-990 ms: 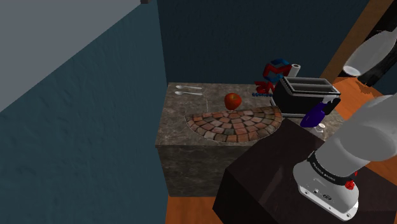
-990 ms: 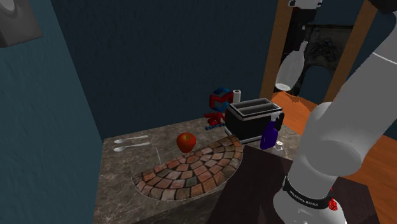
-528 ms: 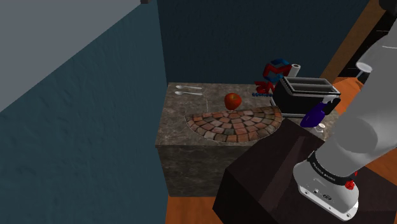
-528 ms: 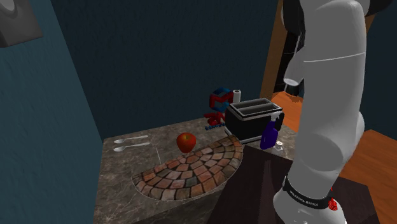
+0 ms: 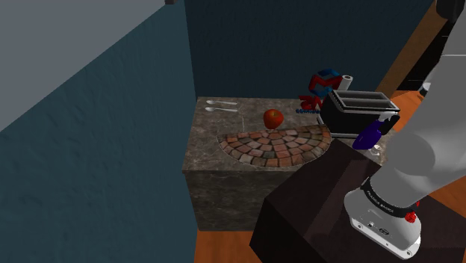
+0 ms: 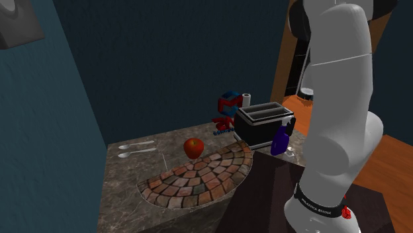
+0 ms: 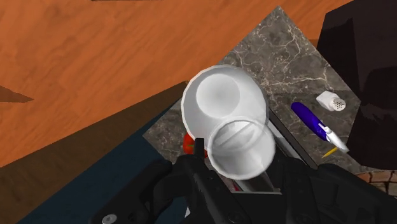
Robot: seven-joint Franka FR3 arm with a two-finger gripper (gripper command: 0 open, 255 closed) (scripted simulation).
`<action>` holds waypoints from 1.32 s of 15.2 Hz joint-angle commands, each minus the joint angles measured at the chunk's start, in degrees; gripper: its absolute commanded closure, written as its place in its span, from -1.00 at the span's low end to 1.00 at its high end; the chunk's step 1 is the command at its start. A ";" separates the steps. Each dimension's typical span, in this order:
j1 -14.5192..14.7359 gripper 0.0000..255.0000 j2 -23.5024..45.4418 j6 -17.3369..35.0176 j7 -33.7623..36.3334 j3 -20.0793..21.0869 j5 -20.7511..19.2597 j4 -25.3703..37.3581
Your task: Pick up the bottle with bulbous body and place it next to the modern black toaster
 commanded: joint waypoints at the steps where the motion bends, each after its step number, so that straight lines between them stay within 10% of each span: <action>1: 0.72 1.00 -0.14 1.72 -0.13 -0.16 -0.07 -1.89; 20: 3.53 1.00 0.97 15.74 -2.28 0.90 2.08 -16.25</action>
